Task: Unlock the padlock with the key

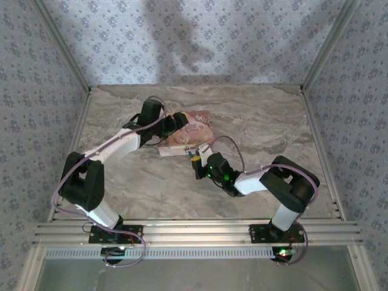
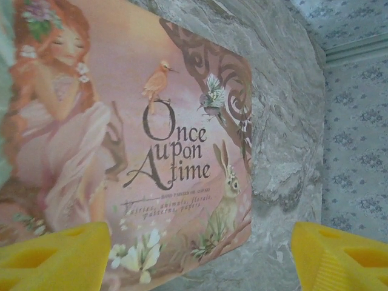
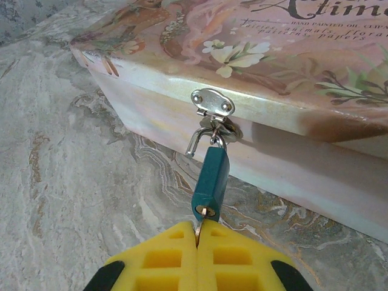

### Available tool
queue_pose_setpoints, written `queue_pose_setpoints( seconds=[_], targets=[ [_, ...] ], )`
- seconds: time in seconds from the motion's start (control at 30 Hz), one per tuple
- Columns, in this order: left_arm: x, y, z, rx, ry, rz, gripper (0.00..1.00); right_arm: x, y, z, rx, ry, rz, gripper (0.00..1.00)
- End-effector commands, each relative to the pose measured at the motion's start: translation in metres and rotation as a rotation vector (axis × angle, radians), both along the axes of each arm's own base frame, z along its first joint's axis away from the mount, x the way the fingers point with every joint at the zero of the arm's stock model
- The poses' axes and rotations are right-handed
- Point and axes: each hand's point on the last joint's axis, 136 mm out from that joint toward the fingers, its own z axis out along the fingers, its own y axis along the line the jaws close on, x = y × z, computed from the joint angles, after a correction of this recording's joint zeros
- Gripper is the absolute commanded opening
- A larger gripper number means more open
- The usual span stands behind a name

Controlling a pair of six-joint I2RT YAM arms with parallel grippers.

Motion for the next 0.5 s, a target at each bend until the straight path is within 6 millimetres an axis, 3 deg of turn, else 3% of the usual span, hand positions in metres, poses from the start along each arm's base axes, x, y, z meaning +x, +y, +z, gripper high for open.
queue_pose_setpoints(
  seconds=[0.0, 0.27, 0.47],
  targets=[
    [0.005, -0.019, 0.006, -0.015, -0.02, -0.068, 0.78, 0.001, 0.006, -0.002, 0.0, 0.018, 0.005, 0.0],
    [0.005, -0.037, -0.018, -0.008, 0.036, -0.093, 0.78, 0.0, 0.008, -0.003, -0.005, 0.022, 0.012, 0.0],
    [0.0, -0.038, -0.038, 0.016, 0.081, -0.097, 0.78, 0.0, 0.008, -0.003, -0.006, 0.023, 0.012, 0.0]
  ],
)
